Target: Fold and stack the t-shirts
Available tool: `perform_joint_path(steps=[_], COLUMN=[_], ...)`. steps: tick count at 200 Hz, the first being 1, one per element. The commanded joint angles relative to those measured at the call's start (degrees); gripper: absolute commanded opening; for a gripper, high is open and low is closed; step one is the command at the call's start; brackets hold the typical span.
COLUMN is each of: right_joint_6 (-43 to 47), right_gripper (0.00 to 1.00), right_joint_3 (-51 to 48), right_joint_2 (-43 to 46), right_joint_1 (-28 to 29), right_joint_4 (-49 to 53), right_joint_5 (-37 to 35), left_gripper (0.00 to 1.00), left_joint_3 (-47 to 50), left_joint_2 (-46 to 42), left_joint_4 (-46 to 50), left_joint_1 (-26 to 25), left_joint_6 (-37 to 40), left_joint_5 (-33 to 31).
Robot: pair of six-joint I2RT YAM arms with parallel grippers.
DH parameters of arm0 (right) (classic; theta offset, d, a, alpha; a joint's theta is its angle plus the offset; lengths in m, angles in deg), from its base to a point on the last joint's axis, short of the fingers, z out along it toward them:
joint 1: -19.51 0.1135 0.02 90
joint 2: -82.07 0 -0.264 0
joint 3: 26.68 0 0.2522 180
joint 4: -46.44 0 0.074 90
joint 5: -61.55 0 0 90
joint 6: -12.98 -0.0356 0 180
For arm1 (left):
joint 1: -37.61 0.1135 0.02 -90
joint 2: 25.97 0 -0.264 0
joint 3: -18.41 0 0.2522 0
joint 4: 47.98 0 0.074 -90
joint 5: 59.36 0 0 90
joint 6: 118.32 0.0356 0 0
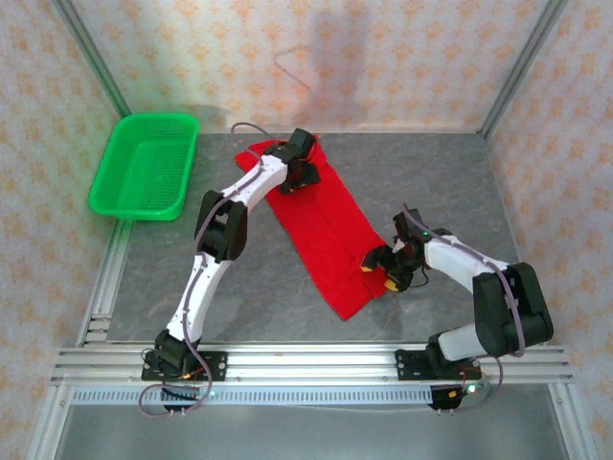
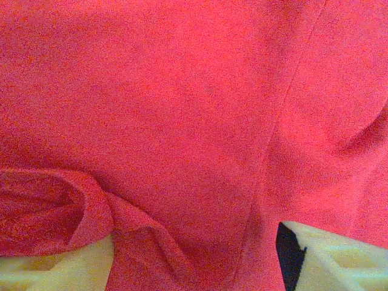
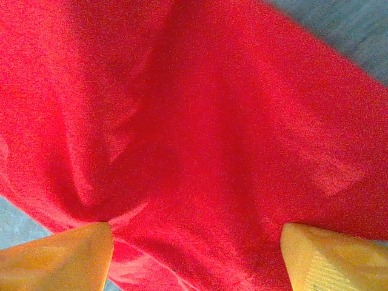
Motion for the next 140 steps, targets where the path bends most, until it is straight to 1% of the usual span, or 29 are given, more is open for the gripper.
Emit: perform_joint_path(steps=[1, 16, 32, 50, 85, 98, 111, 125, 140], right_joint_6=[-7.59, -9.65, -11.46, -14.36, -21.34, -23.08, -25.5, -27.89, -28.32], right_gripper=[0.74, 0.73, 0.73, 0.72, 0.72, 0.72, 0.72, 0.73, 0.74], right_joint_3=[-3.38, -3.32, -3.23, -3.6, -3.06, -2.24, -1.64, -0.25, 2.66], right_joint_2=[1.88, 2.96, 2.76, 0.66, -0.82, -0.72, -0.18, 0.93, 2.15], right_joint_1=[5.07, 7.43, 9.8, 13.95, 23.33, 25.87, 28.16, 30.19, 31.76], right_joint_4=[0.46, 1.64, 1.8, -0.51, -6.68, -7.17, -8.15, -9.03, -6.61], right_joint_5=[-0.43, 0.32, 2.63, 5.45, 5.26, 4.56, 3.89, 3.07, 2.01], left_gripper=[0.72, 0.72, 0.72, 0.72, 0.72, 0.72, 0.73, 0.75, 0.77], left_joint_3=[-5.16, -7.98, -9.95, -10.38, -10.17, -9.0, -5.47, -3.07, -2.38], left_joint_2=[4.85, 6.82, 8.57, 9.41, 9.36, 7.55, 4.12, 0.05, -5.2], left_joint_4=[4.62, 4.64, 4.57, 3.72, 4.4, 4.6, 3.05, 1.66, 1.99], left_joint_1=[1.53, 2.07, 2.54, 2.72, 2.64, 2.71, 2.72, 3.05, 3.47], left_joint_6=[3.31, 4.91, 6.31, 7.97, 13.79, 15.65, 16.91, 17.38, 17.02], left_joint_5=[-0.8, 0.24, 1.32, 2.72, 5.5, 6.54, 7.91, 11.18, 14.63])
